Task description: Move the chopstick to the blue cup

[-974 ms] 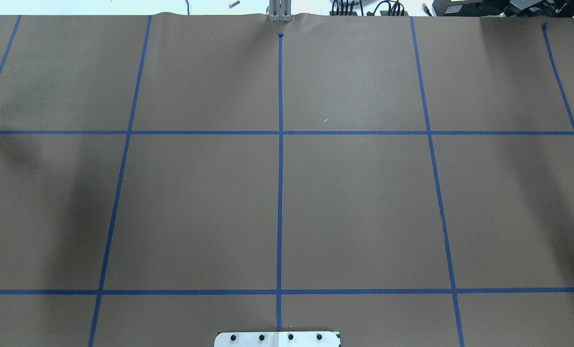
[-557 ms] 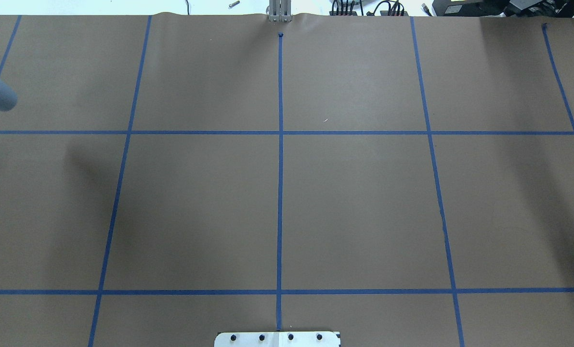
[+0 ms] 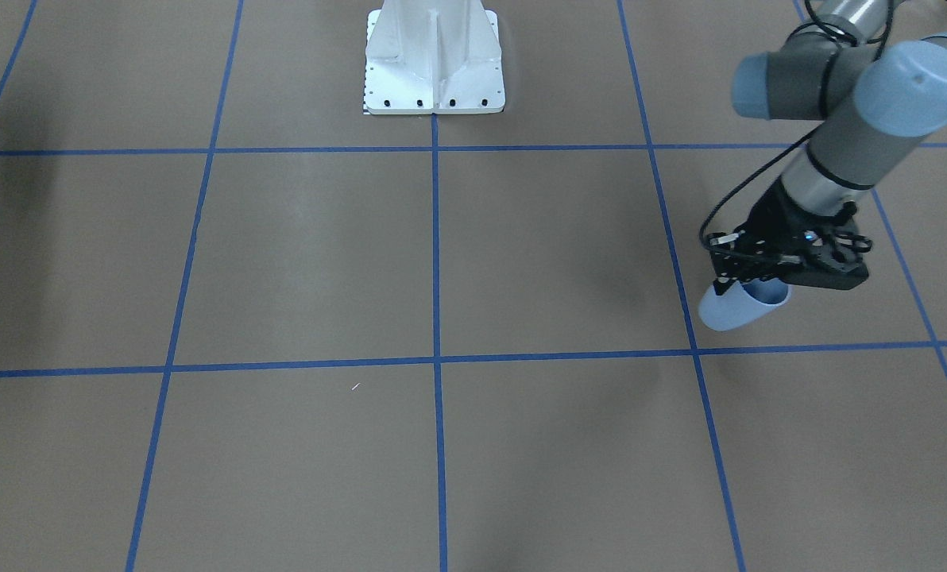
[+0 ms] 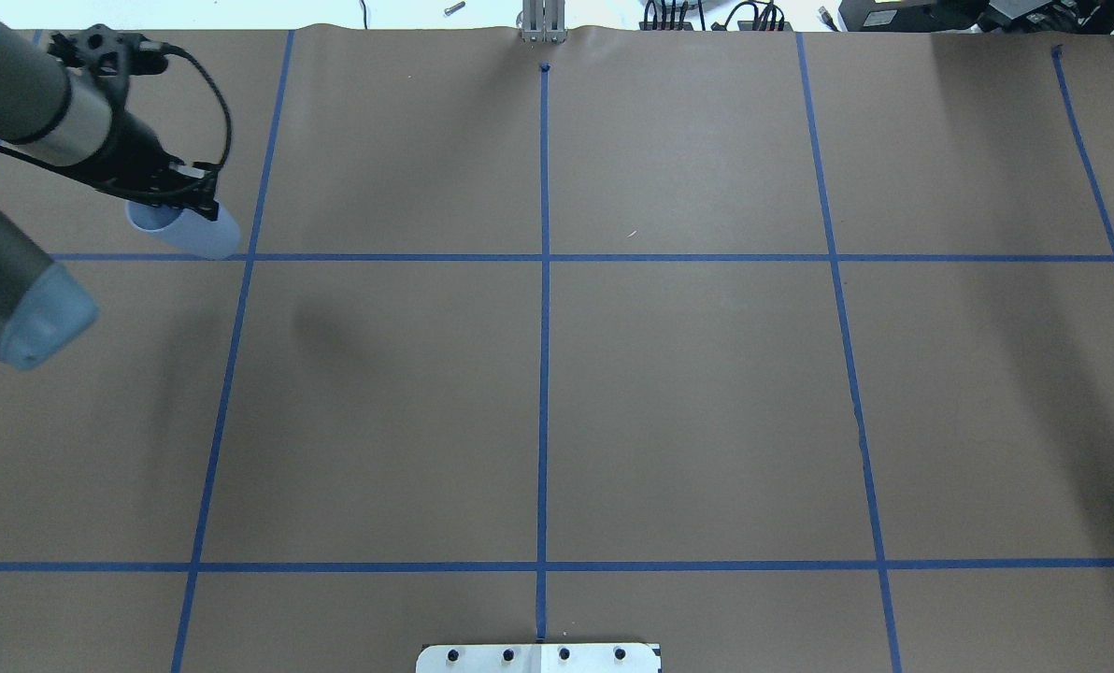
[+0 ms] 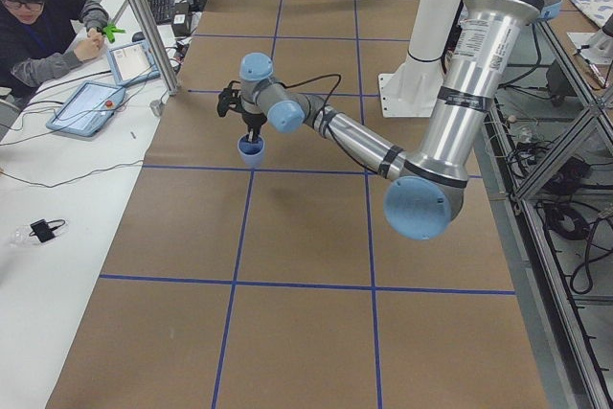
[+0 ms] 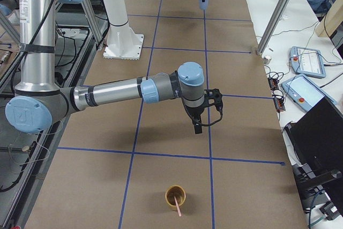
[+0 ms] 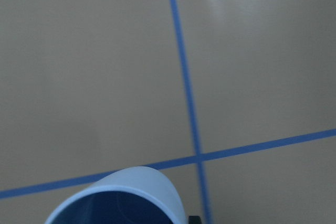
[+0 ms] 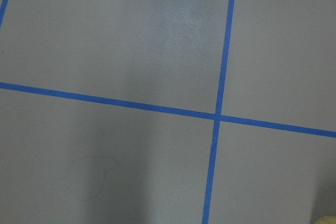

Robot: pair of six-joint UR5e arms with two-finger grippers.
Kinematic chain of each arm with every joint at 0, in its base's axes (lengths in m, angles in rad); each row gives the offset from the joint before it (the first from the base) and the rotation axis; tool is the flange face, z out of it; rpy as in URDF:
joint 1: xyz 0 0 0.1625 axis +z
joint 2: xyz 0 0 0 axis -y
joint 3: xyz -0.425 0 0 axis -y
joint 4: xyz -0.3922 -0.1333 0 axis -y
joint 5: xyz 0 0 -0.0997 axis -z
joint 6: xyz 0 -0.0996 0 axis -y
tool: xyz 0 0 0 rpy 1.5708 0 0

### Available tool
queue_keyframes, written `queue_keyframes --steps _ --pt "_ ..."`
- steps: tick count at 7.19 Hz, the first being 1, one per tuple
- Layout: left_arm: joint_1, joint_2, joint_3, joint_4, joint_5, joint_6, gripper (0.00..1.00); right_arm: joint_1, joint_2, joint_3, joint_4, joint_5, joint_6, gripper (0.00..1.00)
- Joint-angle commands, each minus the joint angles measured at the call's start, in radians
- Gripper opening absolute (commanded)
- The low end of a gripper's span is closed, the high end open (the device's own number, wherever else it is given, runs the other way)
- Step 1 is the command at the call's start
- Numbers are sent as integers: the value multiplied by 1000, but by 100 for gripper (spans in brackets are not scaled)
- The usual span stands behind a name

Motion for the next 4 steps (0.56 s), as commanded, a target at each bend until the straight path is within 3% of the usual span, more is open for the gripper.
queue_keyframes --steps 1,2,4 --pt "199 -213 -16 231 139 -215 0 0 0 -2 -1 0 0 100" --pt "259 -258 -13 233 151 -310 0 0 0 -2 -1 -2 2 100" --pt "422 -458 97 331 296 -493 0 0 0 -9 -1 0 0 100"
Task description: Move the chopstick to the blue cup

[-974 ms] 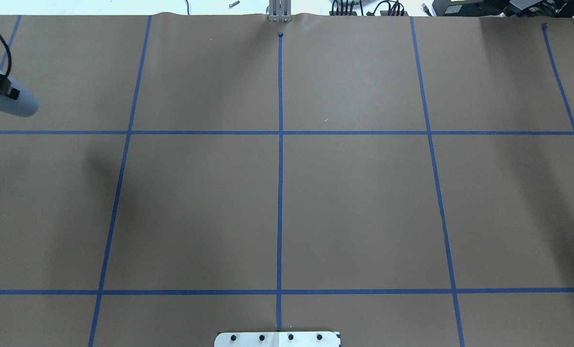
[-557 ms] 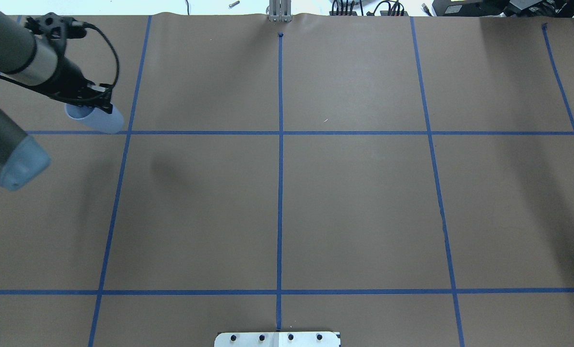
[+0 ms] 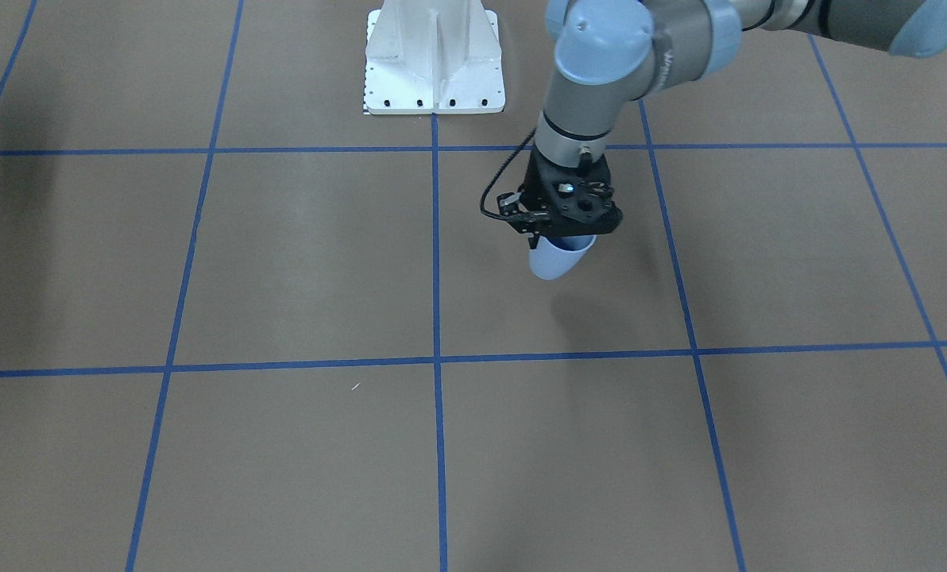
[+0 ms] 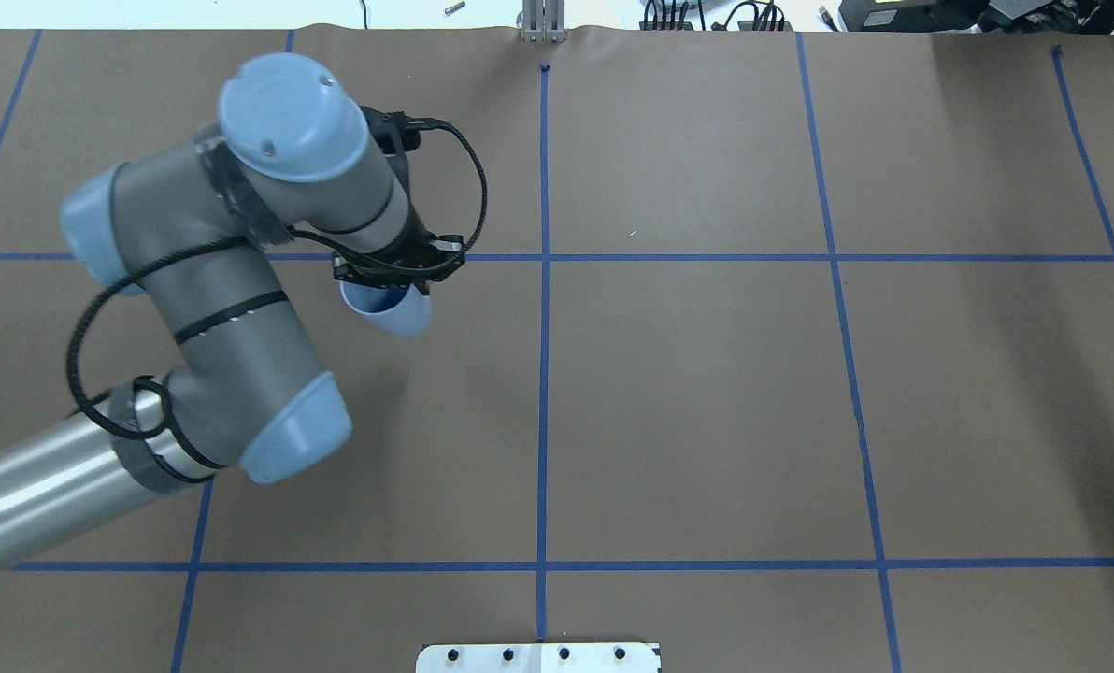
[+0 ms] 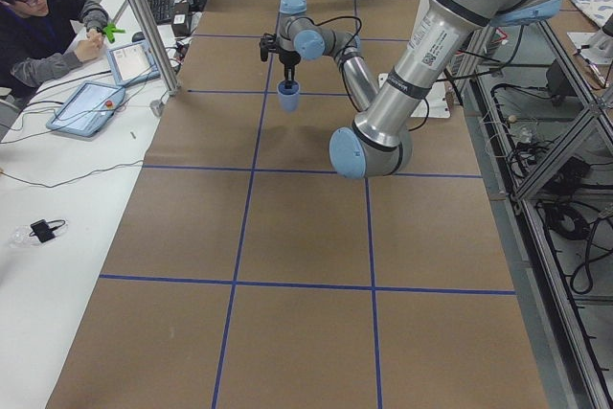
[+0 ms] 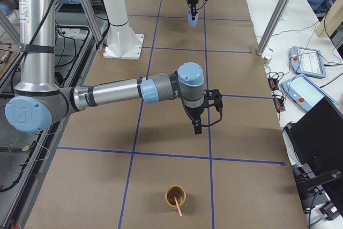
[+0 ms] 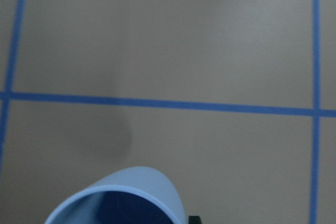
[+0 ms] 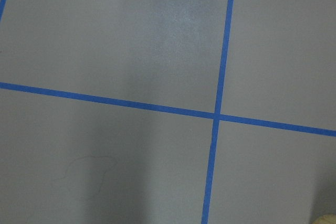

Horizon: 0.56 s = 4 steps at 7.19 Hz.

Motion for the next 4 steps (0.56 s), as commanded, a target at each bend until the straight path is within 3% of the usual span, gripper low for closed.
queue_keyframes --steps 1,2,4 --pt "143 -195 141 70 109 -139 0 0 0 -7 0 1 0 100" --pt "145 -235 221 68 111 -139 0 0 0 -7 0 1 1 100" --pt "197 -231 255 51 189 -138 0 0 0 -10 0 1 0 100"
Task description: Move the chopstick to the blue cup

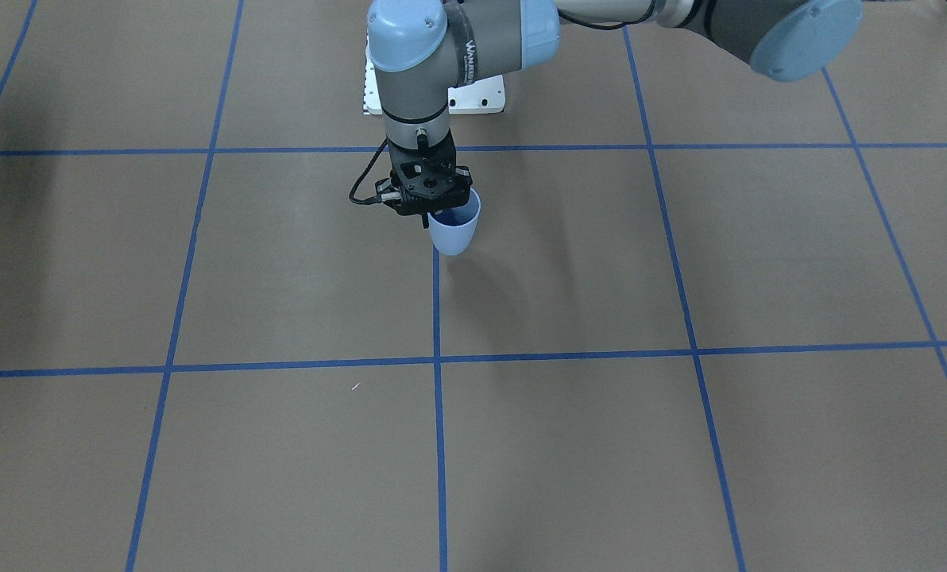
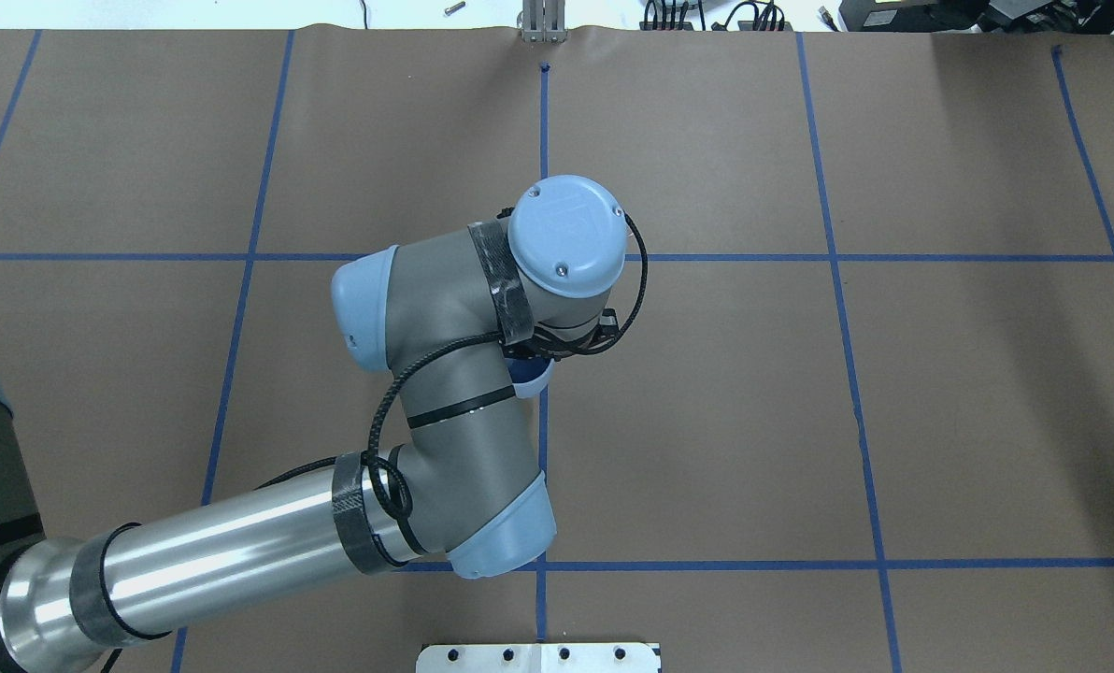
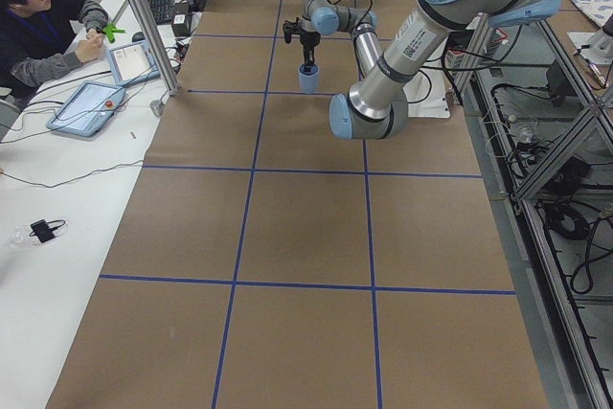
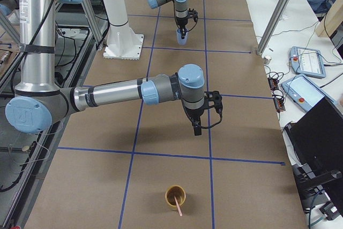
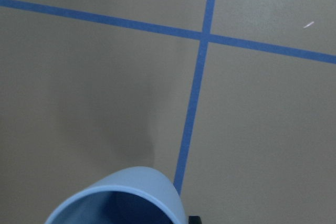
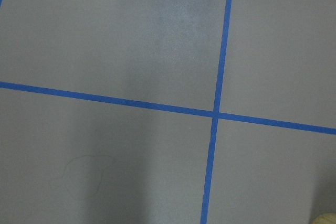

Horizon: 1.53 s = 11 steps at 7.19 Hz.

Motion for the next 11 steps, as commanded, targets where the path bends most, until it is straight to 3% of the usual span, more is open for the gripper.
queue_keyframes --steps 1,4,5,6,7,9,11 --pt "34 -11 30 -25 43 -3 0 0 0 -2 0 0 0 100" --pt "55 -8 47 -59 45 -2 0 0 0 -3 0 0 0 100" --pt "55 -8 51 -67 46 7 30 0 0 -6 0 0 0 100" --pt "55 -11 47 -65 49 18 81 0 0 -6 0 0 1 100" --pt "55 -12 13 -61 80 45 99 0 0 -6 0 0 1 100" --pt "10 -6 -114 28 56 157 99 0 0 -6 0 0 0 100" --pt "-131 35 -296 183 -55 356 99 0 -2 -8 0 0 -2 100"
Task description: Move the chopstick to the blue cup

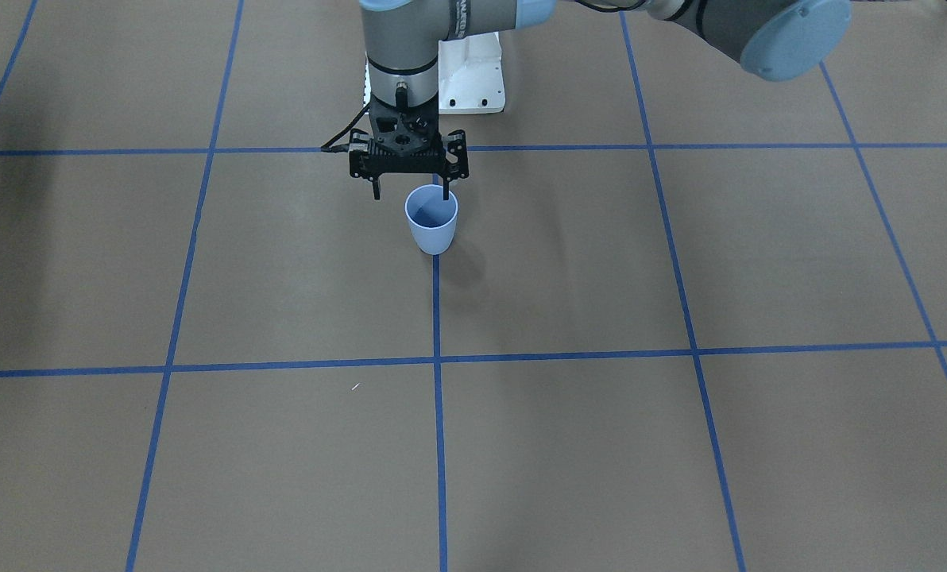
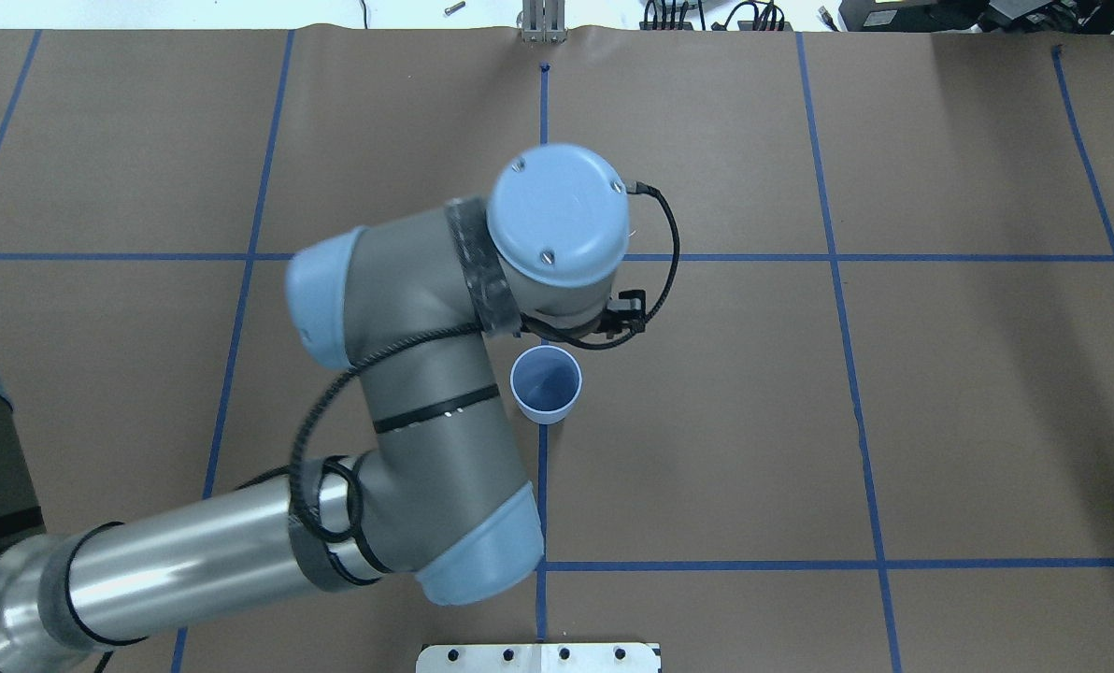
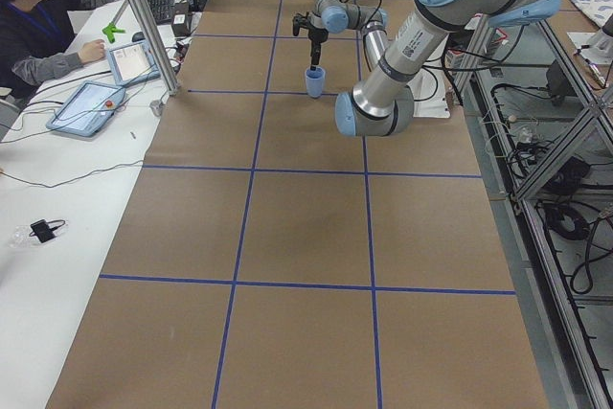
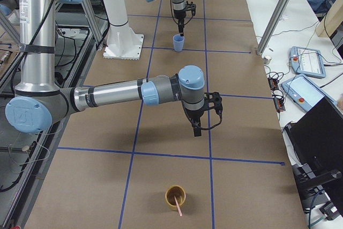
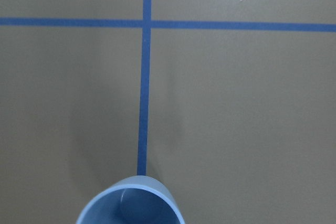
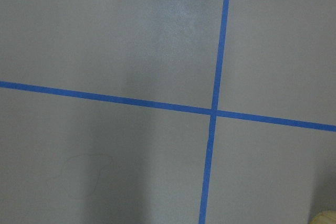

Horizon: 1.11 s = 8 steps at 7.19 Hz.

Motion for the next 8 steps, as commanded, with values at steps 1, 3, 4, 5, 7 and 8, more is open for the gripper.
queue_keyframes --steps 1,3,4,5,7,8 --pt "-178 134 -179 94 -95 287 99 0 -3 -1 2 -6 -10 100" --pt "-425 326 -227 91 -229 742 99 1 -18 0 2 -8 -17 100" --pt "-540 395 -218 89 -261 937 99 3 -35 0 2 -6 -17 100" --pt "-637 446 -201 88 -301 1104 99 6 -49 2 3 -6 -20 100" --pt "-795 580 -186 77 -398 1177 99 46 -96 -3 23 -6 -72 100" --pt "-838 636 -173 76 -400 1177 99 102 -116 -1 29 -6 -75 100"
